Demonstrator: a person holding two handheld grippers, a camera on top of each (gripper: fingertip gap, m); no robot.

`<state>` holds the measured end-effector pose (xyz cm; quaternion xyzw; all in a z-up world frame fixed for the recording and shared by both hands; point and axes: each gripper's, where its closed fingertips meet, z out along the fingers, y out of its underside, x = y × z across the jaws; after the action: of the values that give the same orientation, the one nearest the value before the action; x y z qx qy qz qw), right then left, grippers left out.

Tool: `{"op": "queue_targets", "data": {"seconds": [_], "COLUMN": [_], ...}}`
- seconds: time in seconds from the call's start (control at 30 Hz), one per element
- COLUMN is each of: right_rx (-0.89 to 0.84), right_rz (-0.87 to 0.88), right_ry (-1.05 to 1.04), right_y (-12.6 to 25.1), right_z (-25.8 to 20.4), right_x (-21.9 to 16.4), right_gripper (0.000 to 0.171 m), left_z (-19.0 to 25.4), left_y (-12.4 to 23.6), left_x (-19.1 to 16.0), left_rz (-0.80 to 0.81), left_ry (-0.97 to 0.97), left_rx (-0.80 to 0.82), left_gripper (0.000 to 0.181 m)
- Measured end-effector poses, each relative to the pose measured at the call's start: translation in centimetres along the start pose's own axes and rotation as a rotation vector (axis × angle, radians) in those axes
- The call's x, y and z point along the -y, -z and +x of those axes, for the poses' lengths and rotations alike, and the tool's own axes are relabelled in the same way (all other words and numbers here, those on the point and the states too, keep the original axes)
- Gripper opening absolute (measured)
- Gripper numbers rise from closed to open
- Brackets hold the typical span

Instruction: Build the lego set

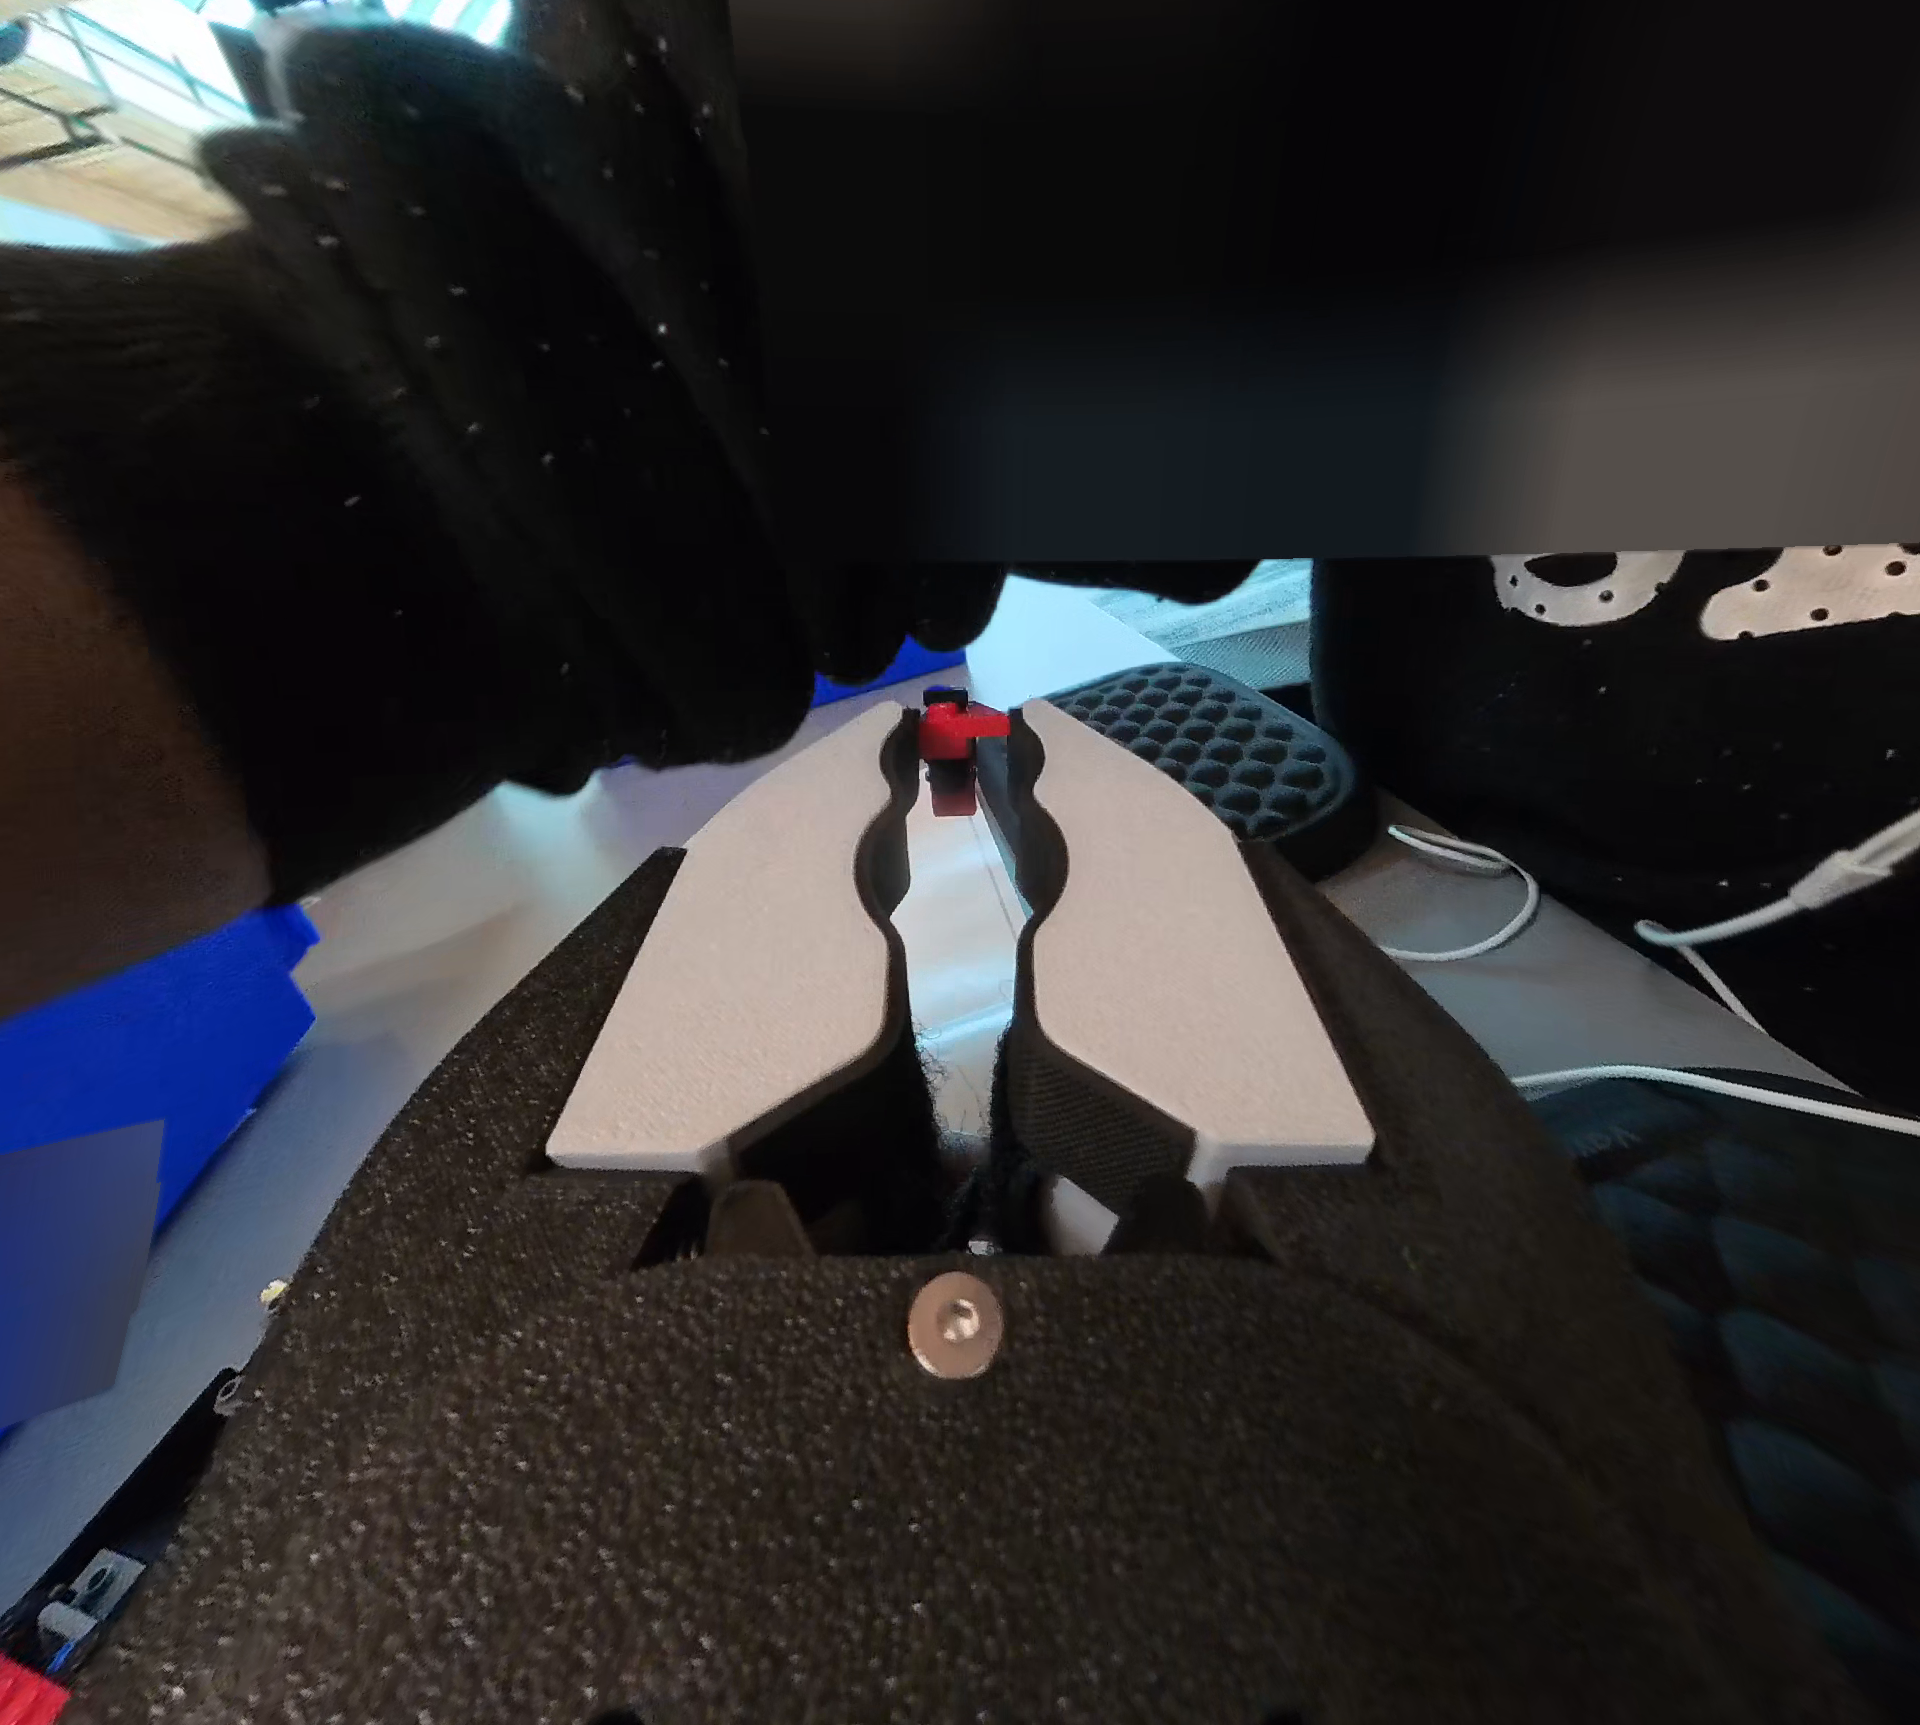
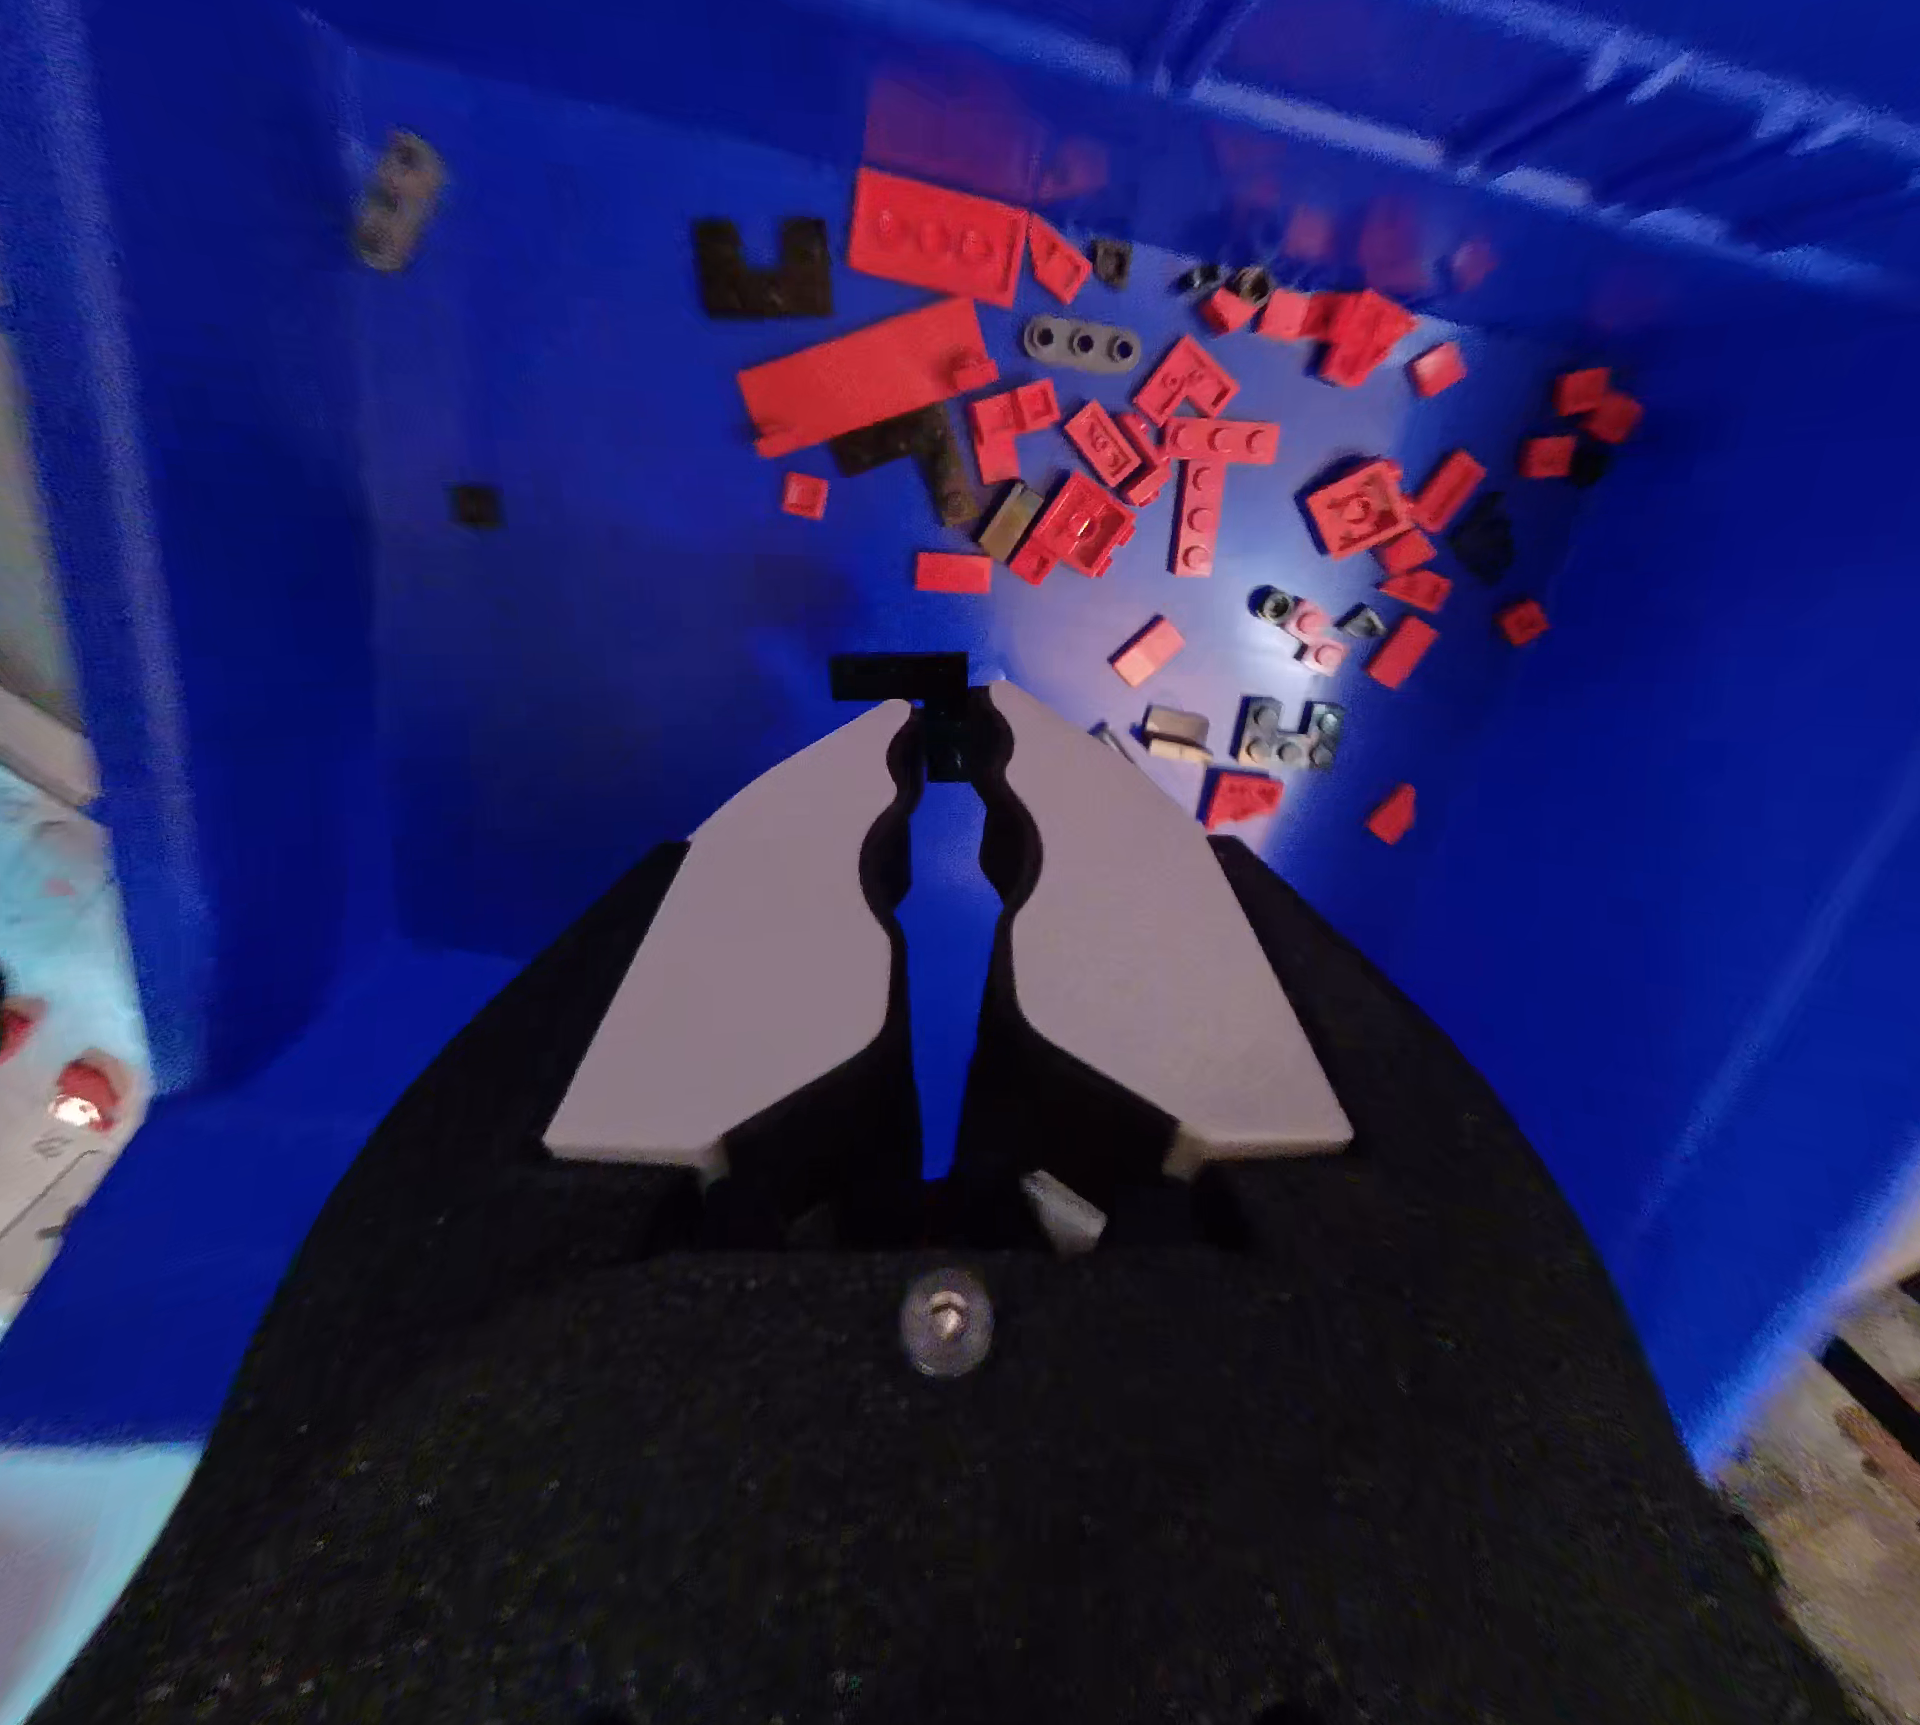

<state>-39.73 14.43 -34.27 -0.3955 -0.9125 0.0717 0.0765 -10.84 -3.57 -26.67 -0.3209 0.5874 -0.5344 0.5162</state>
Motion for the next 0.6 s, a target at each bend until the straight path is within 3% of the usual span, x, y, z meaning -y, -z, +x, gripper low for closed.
{"op": "queue_targets", "data": {"seconds": [0.17, 0.3, 0.47, 0.6], "right_rx": [-0.173, -0.271, -0.34, -0.31], "right_rz": [0.144, 0.174, 0.198, 0.204], "right_ry": [-0.052, -0.277, -0.692, -0.874], "right_y": [8.6, 12.5, 11.6, 8.1], "right_z": [-4.2, -10.1, -19.2, -26.2], "right_x": [-1.2, -7.1, -15.4, -18.0], "right_gripper": [0.008, 0.008, 0.008, 0.008], "left_z": [-0.3, -0.5, -0.4, -1.0], "left_y": [0.3, 0.4, 0.3, 0.7], "left_x": [0.1, 0.0, -0.3, -0.5], "left_rz": [0.004, -0.004, -0.025, -0.026], "left_ry": [0.006, 0.006, 0.01, 0.032], "left_rx": [0.014, 0.02, 0.016, 0.039], "left_gripper": [0.015, 0.015, 0.015, 0.015]}}
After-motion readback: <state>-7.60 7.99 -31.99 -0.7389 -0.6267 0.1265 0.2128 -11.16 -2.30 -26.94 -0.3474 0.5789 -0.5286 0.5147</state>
